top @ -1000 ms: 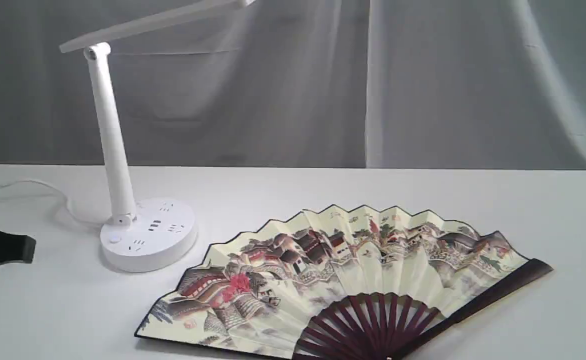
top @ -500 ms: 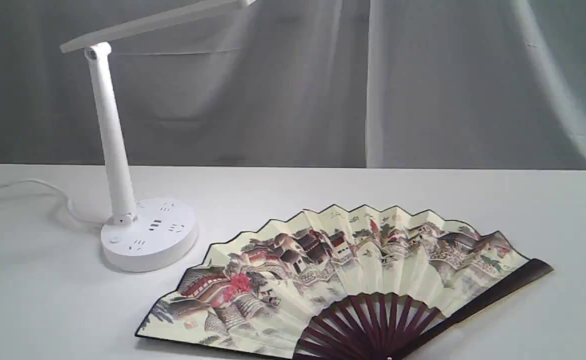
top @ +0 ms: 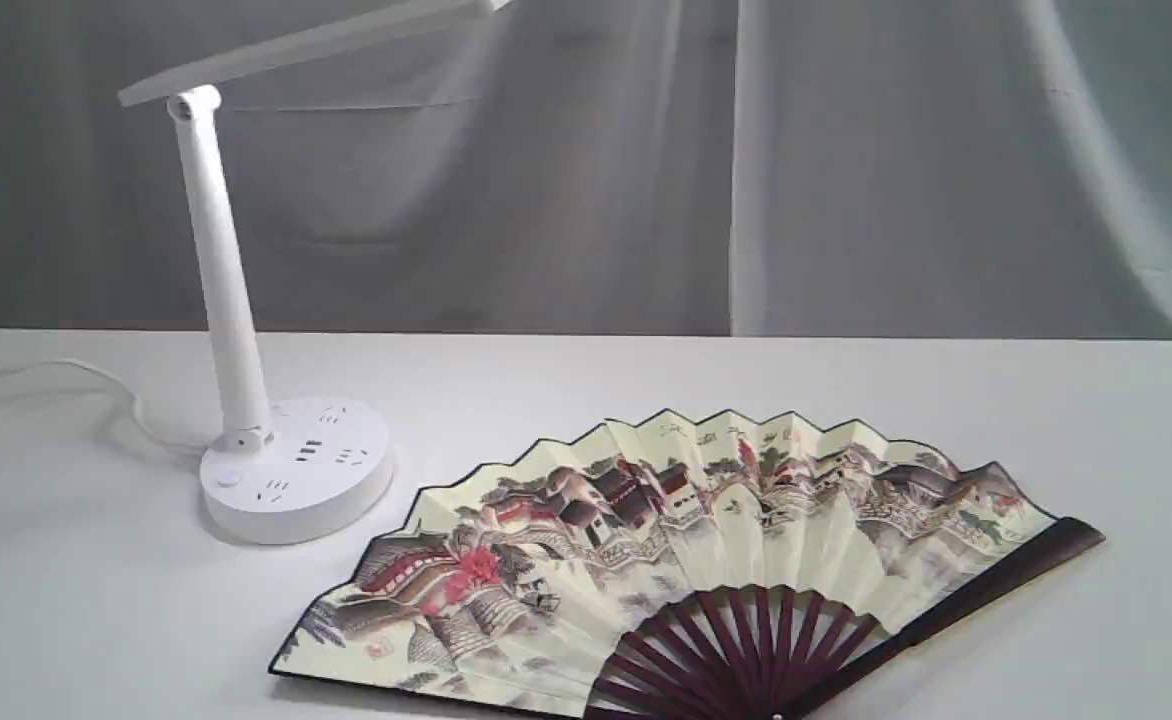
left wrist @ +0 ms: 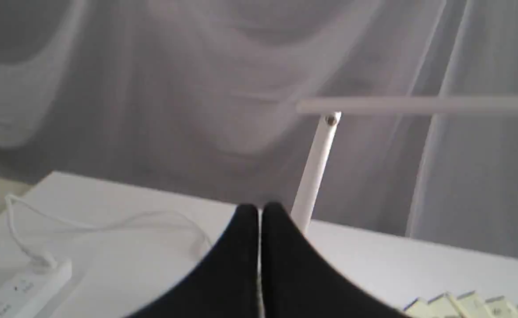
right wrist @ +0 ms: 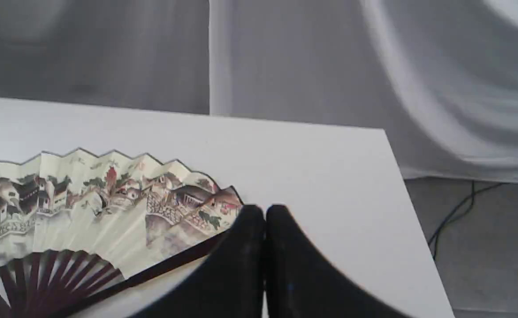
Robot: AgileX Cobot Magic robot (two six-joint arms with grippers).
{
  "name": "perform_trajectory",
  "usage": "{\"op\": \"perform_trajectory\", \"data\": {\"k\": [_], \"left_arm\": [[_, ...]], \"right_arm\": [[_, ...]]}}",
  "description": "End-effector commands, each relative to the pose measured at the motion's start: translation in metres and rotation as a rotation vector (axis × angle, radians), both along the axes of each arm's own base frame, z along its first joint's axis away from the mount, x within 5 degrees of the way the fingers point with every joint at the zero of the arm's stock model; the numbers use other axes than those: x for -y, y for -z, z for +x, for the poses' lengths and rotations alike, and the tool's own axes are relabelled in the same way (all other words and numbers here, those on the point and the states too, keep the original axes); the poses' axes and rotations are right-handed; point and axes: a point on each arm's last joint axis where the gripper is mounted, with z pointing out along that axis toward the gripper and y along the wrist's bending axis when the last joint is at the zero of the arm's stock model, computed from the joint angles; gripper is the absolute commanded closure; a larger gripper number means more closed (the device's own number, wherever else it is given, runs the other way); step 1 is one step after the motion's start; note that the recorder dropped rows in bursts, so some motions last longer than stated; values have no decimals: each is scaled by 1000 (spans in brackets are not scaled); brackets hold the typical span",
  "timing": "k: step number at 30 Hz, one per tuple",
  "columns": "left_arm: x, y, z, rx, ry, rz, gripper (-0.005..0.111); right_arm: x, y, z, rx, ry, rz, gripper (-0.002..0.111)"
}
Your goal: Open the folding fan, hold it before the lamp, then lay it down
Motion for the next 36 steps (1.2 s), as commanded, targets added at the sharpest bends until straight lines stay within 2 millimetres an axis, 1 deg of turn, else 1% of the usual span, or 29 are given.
{"op": "perform_trajectory", "data": {"k": [1,6,9,12,15,16,19,21,23,26,29,32,34,36], "left_arm": [[-5,-1,-33,108,0,-18,107],[-17,11,-80,171,-51,-26,107],[-22,20,-102,200,-67,-42,107],[-23,21,-106,180,-79,-46,107],[-24,24,-108,138,-85,-58,107],[-24,24,-108,139,-85,-58,107],[-24,20,-108,179,-79,-51,107],[-23,18,-107,210,-70,-47,107],[-21,20,-102,216,-63,-40,107],[-18,31,-88,196,-52,-27,107],[-15,50,-70,148,-41,-13,107],[-9,71,-50,138,-8,2,107],[-4,84,-37,157,24,14,107],[0,94,-28,189,53,21,107]], "right_arm": [[-2,1,-22,29,2,-14,108],[-7,7,-56,61,-1,-19,108],[-10,11,-77,113,-2,-27,108],[-13,15,-100,198,-2,-38,108],[-13,18,-103,142,2,-40,108],[-12,20,-106,101,15,-49,108],[-12,21,-105,98,16,-39,108],[-12,20,-105,107,15,-42,108],[-12,19,-105,117,16,-43,108],[-12,18,-105,134,16,-45,108],[-12,15,-104,165,17,-48,108],[-11,12,-103,205,18,-53,108],[-11,13,-98,232,19,-53,108],[-10,19,-90,243,19,-52,108]]}}
